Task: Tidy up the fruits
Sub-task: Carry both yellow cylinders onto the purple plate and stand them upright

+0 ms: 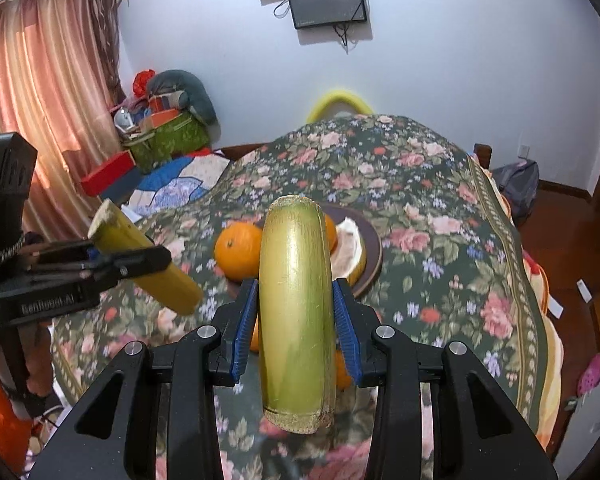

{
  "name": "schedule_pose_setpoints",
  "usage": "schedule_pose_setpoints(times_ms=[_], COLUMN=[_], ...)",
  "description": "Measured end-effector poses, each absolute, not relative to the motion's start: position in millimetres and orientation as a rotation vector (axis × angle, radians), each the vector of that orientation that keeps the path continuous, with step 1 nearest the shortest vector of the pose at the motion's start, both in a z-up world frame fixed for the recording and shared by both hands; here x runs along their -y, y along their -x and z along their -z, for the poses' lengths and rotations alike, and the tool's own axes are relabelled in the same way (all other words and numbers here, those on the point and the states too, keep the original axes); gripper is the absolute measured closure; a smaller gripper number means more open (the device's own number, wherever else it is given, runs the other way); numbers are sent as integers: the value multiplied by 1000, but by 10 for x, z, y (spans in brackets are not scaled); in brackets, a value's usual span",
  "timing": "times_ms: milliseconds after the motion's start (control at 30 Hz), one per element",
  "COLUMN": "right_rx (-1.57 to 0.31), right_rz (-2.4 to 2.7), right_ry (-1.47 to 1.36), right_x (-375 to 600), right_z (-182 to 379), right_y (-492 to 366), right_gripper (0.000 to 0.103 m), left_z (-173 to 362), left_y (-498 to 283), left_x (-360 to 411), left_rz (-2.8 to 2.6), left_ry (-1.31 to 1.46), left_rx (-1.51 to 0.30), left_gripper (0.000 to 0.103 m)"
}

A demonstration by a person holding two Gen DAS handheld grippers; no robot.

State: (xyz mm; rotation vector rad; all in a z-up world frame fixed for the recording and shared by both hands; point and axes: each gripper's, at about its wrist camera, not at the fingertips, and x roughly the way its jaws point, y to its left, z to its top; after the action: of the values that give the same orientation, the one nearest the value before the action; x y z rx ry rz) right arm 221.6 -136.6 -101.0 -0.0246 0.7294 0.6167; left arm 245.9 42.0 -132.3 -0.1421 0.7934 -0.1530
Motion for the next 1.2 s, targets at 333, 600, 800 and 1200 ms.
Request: schedule_pose_setpoints(times_ms=[333, 600, 800, 1200], right_rx=[-731, -738, -746, -758], right_rz=[-622, -634, -642, -647], right_ry=[32, 85, 80, 95], right_x=[1232, 1114, 1132, 1140], right_z=[1127, 1252, 1310, 1345], right_y=[-2581, -2819, -2888, -2912], right_gripper=[68, 68, 68, 68], left_z=[1515, 1691, 1854, 1540], left_y=[-2837, -3128, -3363, -3393], left_x=[-346, -249, -266, -519], left_rz=[188, 198, 200, 126], left_ry=[153, 100, 120, 185], left_rx=[-850, -902, -953, -828], left_gripper=[67, 67, 67, 56])
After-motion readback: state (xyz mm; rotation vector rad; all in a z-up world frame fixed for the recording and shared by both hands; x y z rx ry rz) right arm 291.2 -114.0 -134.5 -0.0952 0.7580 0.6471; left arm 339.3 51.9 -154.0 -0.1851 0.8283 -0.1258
